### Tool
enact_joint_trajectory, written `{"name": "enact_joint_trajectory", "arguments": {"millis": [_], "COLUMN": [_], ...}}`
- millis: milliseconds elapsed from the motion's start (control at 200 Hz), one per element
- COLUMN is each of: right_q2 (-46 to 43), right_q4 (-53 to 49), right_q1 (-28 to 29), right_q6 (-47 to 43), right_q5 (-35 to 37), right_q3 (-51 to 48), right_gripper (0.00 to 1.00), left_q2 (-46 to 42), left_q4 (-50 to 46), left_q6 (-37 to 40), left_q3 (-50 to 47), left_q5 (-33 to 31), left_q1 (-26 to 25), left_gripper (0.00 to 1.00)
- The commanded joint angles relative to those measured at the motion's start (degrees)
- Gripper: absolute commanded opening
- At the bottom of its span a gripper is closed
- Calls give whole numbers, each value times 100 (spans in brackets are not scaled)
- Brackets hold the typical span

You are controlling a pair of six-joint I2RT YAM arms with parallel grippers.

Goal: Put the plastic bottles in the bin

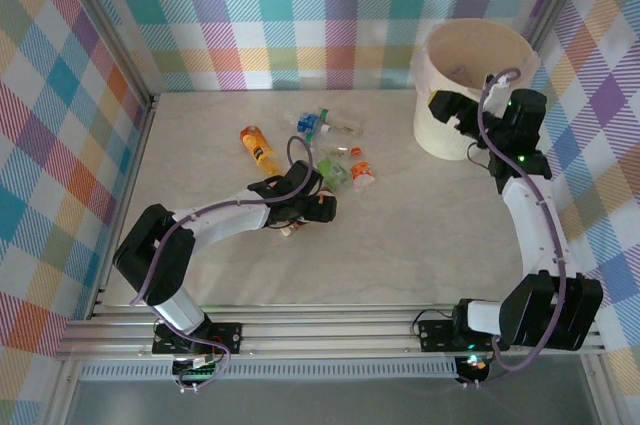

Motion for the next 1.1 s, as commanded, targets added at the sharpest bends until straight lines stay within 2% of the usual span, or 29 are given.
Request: {"name": "enact_joint_trajectory", "arguments": {"millis": [0, 155, 310, 425, 570, 740, 905, 1095], "right_q2": [-279, -391, -321, -303, -295, -286, -303, -251], "right_q4": [134, 146, 132, 103, 41, -38, -117, -142], "right_q1": [53, 105, 107, 112, 106, 118, 119, 115], "right_q6": [-133, -137, -76, -83, -118, -160, -224, -216], "right_q5": [-615, -564, -537, -497, -474, -460, -367, -410], "right_q3": [-276, -518, -485, -466, -467, -457, -482, -483], "right_gripper": [100, 100, 100, 100, 100, 100, 100, 100], "left_q2": [147, 321, 490, 606, 914, 1218, 1362, 1462], "left_q4": [-144, -184, -275, -230, -545, -621, -523, -429], "left_q6": [262, 435, 534, 737, 923, 780, 710, 660], "left_q3": [123, 184, 295, 378, 682, 750, 574, 460], "left_q5": [-39, 238, 215, 561, -24, -531, -720, -709], "left_q1": [-45, -53, -70, -205, -518, -629, -739, -785], "left_gripper": [96, 92, 91, 89, 86, 77, 69, 53]}}
